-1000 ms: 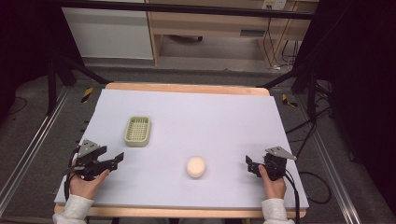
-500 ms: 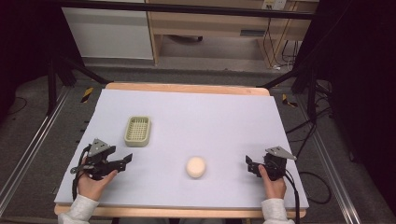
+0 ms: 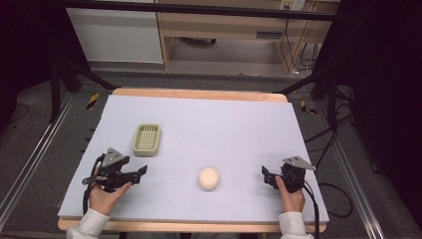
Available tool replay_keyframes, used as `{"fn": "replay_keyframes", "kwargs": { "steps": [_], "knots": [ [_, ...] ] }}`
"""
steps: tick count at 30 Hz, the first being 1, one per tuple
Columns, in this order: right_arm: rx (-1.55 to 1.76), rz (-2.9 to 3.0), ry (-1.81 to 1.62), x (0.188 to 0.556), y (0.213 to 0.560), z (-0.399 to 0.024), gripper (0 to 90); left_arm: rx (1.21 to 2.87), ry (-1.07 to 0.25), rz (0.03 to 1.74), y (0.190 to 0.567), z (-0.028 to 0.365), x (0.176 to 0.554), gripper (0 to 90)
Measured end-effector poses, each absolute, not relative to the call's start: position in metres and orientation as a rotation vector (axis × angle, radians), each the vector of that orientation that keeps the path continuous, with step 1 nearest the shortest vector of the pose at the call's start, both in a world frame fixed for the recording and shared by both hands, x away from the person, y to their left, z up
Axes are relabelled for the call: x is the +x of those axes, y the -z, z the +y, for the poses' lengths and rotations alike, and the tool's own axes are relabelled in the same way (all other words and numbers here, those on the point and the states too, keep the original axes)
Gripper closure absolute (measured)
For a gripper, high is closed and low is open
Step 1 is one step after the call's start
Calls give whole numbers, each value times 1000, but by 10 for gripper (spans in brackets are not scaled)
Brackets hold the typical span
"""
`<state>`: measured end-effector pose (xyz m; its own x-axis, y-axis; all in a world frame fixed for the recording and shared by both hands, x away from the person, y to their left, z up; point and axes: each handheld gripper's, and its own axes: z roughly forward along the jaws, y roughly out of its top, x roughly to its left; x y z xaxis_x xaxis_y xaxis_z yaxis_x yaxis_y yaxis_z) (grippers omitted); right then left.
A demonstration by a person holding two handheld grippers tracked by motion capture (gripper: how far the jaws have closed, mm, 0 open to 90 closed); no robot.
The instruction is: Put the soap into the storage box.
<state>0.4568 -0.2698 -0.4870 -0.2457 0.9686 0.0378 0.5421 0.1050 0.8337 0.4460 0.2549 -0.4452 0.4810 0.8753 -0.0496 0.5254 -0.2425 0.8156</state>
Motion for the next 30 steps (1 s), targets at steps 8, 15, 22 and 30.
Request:
{"fn": "replay_keyframes", "kwargs": {
  "steps": [8, 15, 22, 30],
  "knots": [
    [1471, 1851, -1031, 457, 487, -270, 45, 1922, -539, 1149, 445, 248, 446, 231],
    [1476, 1853, -1032, 457, 487, -270, 45, 1926, -537, 1128, 442, 242, 446, 229],
    [1479, 1853, -1032, 457, 487, -270, 45, 1926, -531, 1115, 439, 238, 447, 228],
    [1478, 1855, -1029, 458, 487, -270, 45, 1931, -524, 1104, 438, 232, 447, 226]
  ]
}}
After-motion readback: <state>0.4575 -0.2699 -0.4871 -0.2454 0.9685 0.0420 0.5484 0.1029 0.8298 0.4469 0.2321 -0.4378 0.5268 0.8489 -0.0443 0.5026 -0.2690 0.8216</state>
